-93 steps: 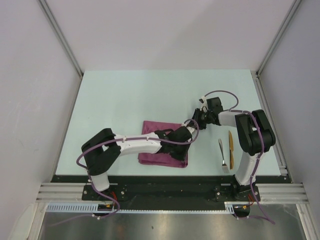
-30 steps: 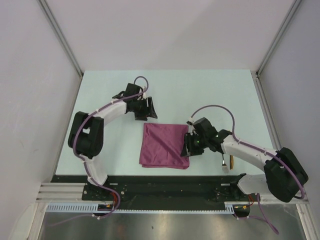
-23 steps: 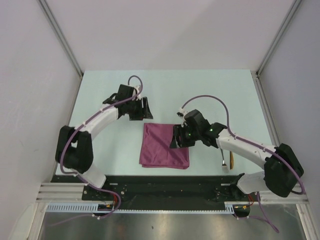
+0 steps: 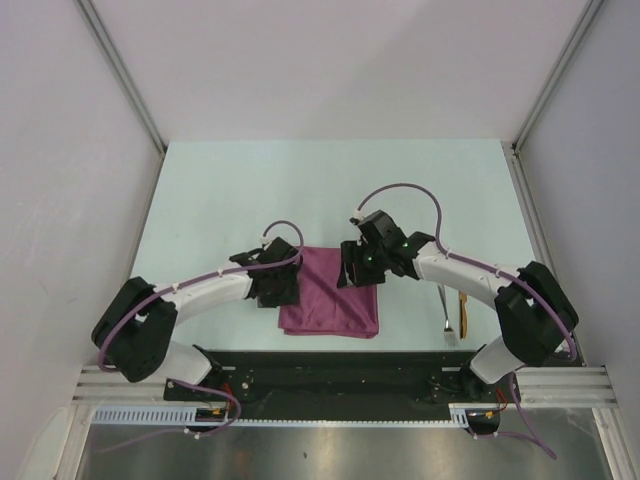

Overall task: Fold the napkin into a case and place the utensils inside
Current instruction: Smooth out the lower triangle-folded napkin at the center of the board, then pick up the lower triangle-folded napkin from the center of the board.

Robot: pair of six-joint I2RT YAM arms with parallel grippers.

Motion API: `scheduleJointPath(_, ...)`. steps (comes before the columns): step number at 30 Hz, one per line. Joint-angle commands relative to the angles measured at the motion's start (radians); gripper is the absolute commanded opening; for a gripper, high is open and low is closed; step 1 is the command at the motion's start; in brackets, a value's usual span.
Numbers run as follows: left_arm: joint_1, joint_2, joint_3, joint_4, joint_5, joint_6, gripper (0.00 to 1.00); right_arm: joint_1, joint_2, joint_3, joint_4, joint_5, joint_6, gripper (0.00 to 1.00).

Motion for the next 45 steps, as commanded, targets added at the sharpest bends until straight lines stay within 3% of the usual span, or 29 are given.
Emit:
scheduleJointPath(1, -0.002, 0.032, 0.09, -0.004, -0.12, -0.042, 0.61, -0.018, -0.076, -0.046, 0.006, 0.019, -0.032, 0.6)
scheduleJointPath(8, 0.012, 0.089, 0.166, 0.025, -0.078, -0.005, 0.56, -0.018, -0.104, -0.086, 0.038, 0.018, -0.043, 0.59)
scheduleJointPath(13, 0.17, 0.106, 0.232, 0.059, 0.12, 0.114, 0.58, 0.066, -0.075, -0.066, 0.075, 0.051, -0.028, 0.59)
scheduleJointPath(17, 0.343, 0.034, 0.246, 0.053, 0.283, 0.139, 0.59, 0.133, 0.052, 0.046, 0.009, 0.223, 0.096, 0.61)
scheduleJointPath(21, 0.489, -0.147, 0.226, 0.018, 0.216, 0.113, 0.65, 0.201, 0.194, 0.239, -0.059, 0.332, 0.196, 0.66)
scheduleJointPath(27, 0.532, -0.386, 0.198, 0.002, 0.058, 0.085, 0.76, 0.267, 0.408, 0.472, -0.163, 0.381, 0.281, 0.7)
scheduleJointPath(31, 0.538, -0.475, 0.197, 0.005, 0.065, 0.102, 0.79, 0.289, 0.478, 0.577, -0.223, 0.403, 0.314, 0.71)
scheduleJointPath(37, 0.538, -0.457, 0.189, 0.023, 0.139, 0.136, 0.79, 0.344, 0.574, 0.701, -0.312, 0.473, 0.337, 0.75)
scheduleJointPath(45, 0.518, -0.434, 0.227, 0.034, 0.15, 0.148, 0.79, 0.397, 0.764, 1.02, -0.607, 0.61, 0.445, 0.75)
